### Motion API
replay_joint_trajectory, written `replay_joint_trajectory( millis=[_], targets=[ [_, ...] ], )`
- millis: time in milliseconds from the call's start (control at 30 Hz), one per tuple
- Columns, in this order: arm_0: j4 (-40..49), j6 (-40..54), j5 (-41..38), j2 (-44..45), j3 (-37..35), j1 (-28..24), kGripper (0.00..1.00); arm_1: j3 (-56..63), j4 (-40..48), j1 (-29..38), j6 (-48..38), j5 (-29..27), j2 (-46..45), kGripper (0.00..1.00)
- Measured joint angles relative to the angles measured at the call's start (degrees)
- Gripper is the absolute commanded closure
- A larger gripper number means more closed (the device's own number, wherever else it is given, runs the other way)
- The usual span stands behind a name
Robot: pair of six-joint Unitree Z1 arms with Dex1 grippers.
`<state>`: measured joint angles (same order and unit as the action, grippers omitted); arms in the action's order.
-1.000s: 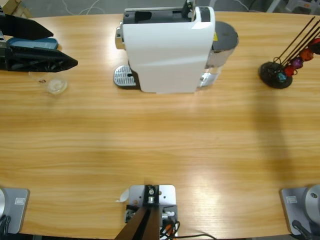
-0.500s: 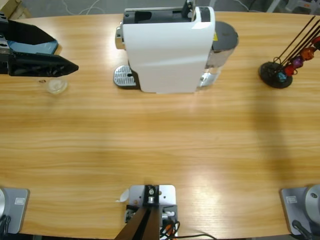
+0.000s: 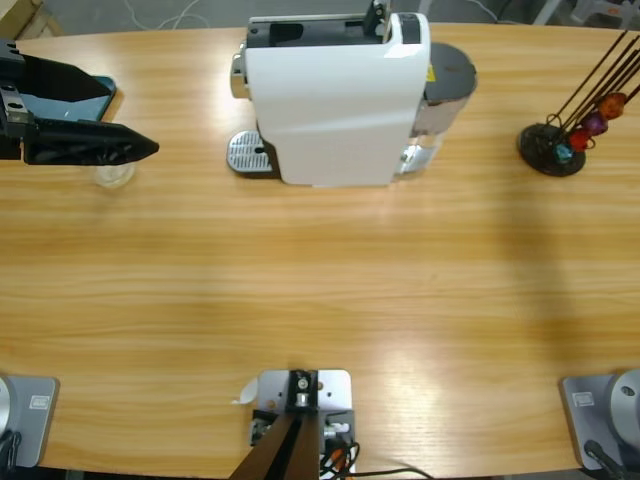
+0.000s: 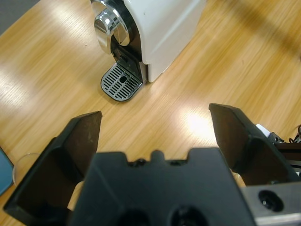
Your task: Pour coffee
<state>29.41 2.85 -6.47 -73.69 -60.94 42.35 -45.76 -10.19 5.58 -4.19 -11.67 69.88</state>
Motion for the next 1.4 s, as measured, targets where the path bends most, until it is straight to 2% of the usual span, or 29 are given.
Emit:
replay_joint_trajectory(
  millis=[267, 333, 400, 500, 600, 767, 900, 1233, 1400],
  targets=[
    [-0.04, -0.33, 0.0, 0.0, 0.27, 0.1, 0.0, -3.98, -5.34, 3.19, 0.4, -0.75, -4.83, 1.0],
    [-0.04, -0.49, 0.01, 0.05, 0.28, 0.32, 0.0, -5.21, -6.3, 4.67, 2.1, 2.44, -6.46, 1.0],
    [-0.04, -0.64, 0.11, 0.25, 0.34, 0.49, 0.0, -5.93, -7.24, 7.38, 6.38, 8.8, -7.9, 1.0],
    [-0.04, -0.7, 0.41, 1.04, 0.73, 0.58, 0.0, -7.68, -8.32, 14.87, 14.97, 17.4, -8.25, 1.0],
    [-0.04, -0.7, 0.57, 2.08, 1.34, 0.68, 0.0, -10.97, -10.92, 22.5, 22.06, 20.89, -7.38, 1.0],
    [1.18, -0.62, 1.94, 5.27, 2.27, 0.98, 0.0, -24.64, -17.74, 33.38, 28.65, 22.33, 1.11, 1.0],
    [2.9, -0.14, 3.0, 7.57, 2.61, 1.15, 0.0, -34.44, -19.73, 38.02, 32.59, 23.84, 10.59, 1.0],
    [4.08, 0.39, 4.34, 12.49, 6.84, 1.19, 0.0, -45.68, -19.98, 40.54, 36.98, 30.09, 27.12, 1.0],
    [4.08, 0.39, 4.46, 12.71, 7.75, 1.19, 0.0, -46.47, -18.27, 40.25, 38.32, 29.6, 30.6, 1.0]
  ],
)
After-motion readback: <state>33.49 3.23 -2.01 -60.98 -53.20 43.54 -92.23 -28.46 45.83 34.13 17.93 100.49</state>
